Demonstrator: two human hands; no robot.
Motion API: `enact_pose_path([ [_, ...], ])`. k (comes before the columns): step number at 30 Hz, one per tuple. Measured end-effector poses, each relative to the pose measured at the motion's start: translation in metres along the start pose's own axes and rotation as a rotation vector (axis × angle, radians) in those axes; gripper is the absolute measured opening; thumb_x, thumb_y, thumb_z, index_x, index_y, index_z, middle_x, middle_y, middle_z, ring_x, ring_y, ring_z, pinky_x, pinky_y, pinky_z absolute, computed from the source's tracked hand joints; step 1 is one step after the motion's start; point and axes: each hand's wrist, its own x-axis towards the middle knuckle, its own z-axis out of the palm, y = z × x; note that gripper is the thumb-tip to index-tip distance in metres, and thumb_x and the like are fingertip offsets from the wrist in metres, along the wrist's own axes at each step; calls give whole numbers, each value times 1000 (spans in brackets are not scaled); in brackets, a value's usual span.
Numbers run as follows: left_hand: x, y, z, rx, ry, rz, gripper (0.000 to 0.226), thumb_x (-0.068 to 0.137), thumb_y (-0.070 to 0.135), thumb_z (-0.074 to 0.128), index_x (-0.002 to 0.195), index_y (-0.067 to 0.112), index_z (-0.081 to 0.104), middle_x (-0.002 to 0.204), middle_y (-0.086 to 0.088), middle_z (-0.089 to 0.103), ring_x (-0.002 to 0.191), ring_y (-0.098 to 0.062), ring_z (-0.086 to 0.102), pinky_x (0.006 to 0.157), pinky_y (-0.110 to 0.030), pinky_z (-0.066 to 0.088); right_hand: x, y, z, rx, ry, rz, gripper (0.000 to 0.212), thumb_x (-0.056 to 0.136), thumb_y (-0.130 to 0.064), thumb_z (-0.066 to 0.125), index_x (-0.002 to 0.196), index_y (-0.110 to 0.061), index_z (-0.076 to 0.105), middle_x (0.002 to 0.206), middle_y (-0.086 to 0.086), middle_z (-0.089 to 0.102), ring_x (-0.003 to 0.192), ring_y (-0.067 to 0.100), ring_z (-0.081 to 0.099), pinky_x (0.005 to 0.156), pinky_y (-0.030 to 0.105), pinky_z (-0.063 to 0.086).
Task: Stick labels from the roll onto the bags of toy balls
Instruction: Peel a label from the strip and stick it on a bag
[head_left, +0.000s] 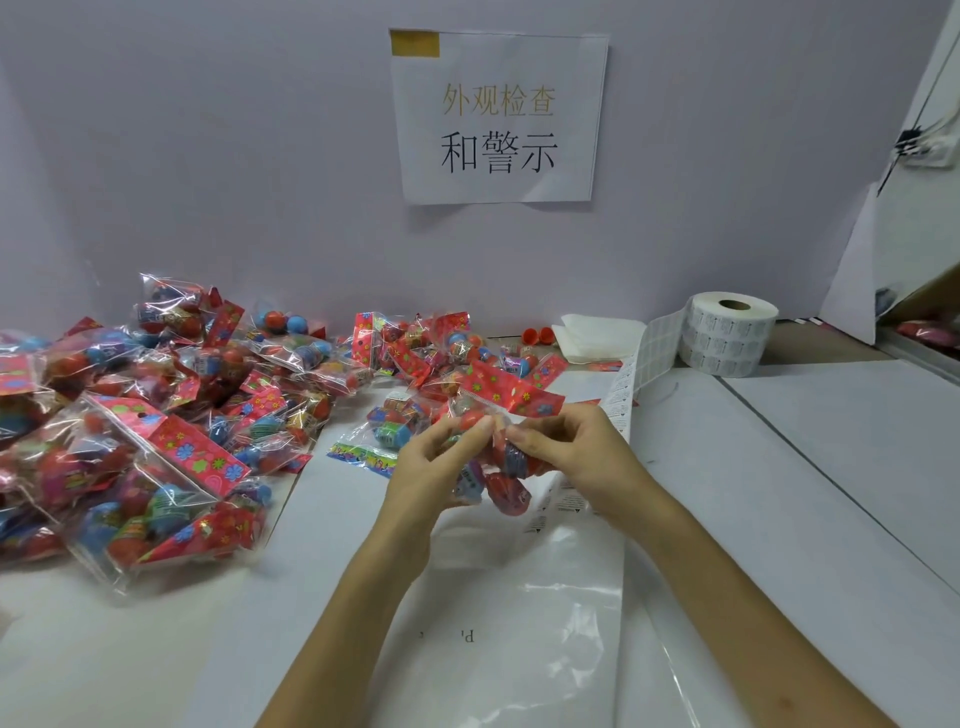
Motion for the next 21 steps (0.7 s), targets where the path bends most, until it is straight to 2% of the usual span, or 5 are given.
enact_pose_path([
  [2, 0, 1, 2, 8, 39, 39, 24, 77, 56, 69, 86, 36, 78, 83, 13, 77, 78, 4, 70, 71, -24, 49, -2, -2, 1, -22, -41, -10, 28, 76, -42, 77, 95, -20, 78, 91, 10, 78, 88, 34, 74, 85, 51, 58],
  [4, 1, 1, 3, -12, 85, 62, 13, 88, 41, 72, 81, 33, 79, 79, 10, 75, 73, 3, 68, 73, -27, 47, -1, 0, 1, -47, -57, -11, 13, 85, -34, 76, 90, -23, 78, 85, 6, 78, 79, 22, 73, 80, 45, 59],
  [9, 5, -4, 1, -24, 175, 62, 27, 92, 20, 70, 67, 28, 75, 70, 10, 71, 80, -11, 65, 71, -28, 48, -2, -1, 5, -96, -56, -21, 10, 96, -31, 67, 91, -27, 75, 77, -12, 73, 69, 6, 68, 64, 21, 56],
  [15, 6, 1, -2, -114, 214, 5, 10, 91, 23, 73, 84, 18, 78, 76, 4, 76, 89, -20, 70, 66, -29, 53, -2, -5, 3, -70, -50, -51, 18, 89, -41, 70, 72, -37, 72, 75, -11, 69, 73, 6, 68, 65, 21, 56],
  [21, 5, 1, 0, -142, 228, -7, 14, 95, 23, 68, 86, 19, 78, 76, 5, 76, 89, -21, 71, 66, -31, 55, -1, -3, 2, -75, -67, -30, 17, 93, -35, 71, 79, -25, 71, 78, -5, 71, 73, 8, 69, 66, 25, 57],
])
